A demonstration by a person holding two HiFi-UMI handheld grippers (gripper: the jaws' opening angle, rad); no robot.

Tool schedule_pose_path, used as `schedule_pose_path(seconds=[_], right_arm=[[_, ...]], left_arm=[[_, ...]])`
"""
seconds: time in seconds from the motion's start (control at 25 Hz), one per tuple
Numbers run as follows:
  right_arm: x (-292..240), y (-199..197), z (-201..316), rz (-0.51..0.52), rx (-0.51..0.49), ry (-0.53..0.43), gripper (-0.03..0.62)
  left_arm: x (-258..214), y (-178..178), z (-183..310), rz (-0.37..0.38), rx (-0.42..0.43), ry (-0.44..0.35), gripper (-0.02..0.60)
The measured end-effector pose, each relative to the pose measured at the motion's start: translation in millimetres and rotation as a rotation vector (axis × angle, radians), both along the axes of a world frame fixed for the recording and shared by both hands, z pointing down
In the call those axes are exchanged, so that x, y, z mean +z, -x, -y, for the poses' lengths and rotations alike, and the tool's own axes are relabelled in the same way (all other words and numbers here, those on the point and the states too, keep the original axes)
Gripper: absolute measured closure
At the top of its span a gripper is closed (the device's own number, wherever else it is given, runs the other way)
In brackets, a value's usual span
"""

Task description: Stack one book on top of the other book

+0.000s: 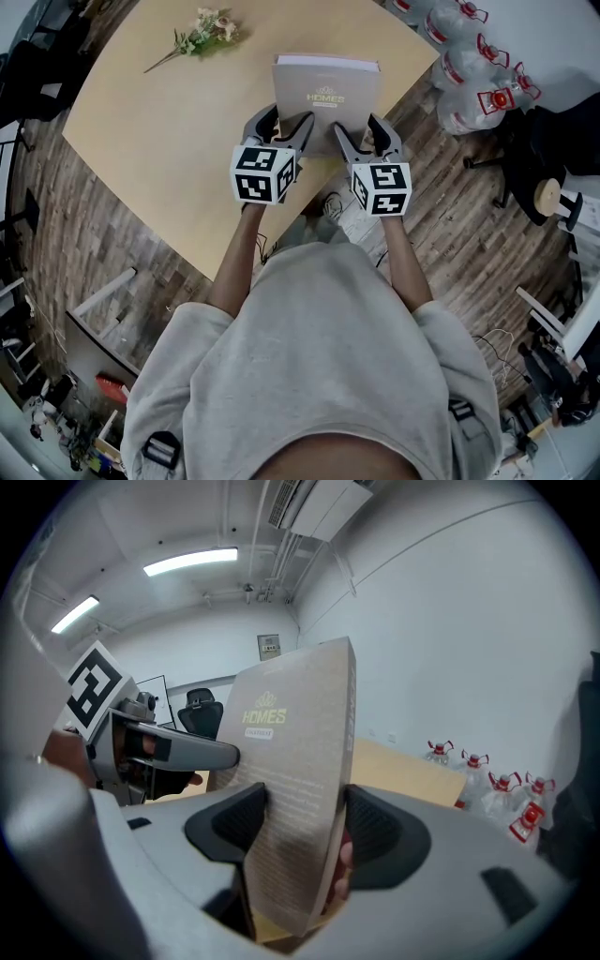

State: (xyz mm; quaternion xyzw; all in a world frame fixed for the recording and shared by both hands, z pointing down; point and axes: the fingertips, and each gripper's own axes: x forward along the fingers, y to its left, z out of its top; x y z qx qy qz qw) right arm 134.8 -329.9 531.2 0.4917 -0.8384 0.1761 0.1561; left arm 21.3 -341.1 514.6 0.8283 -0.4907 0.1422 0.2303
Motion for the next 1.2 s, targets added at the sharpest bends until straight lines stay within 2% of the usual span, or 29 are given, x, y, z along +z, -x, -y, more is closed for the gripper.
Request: schedule_pose_path(seconds=[0.2, 0.6, 1.2], right_arm=[[7, 4, 11, 0.008, -0.012, 0.022, 0.318], [26, 4, 34, -0.001, -0.036, 0.093, 0.315], [64, 5, 62, -0.013, -0.068, 0.207, 0.313]], left_arm=[[9, 4, 12, -0.021, -0.003, 0.025, 0.318], [31, 1, 40, -0.003, 0.045, 0.065, 0.318], [75, 1, 69, -0.037, 0.036, 0.156, 0.308]])
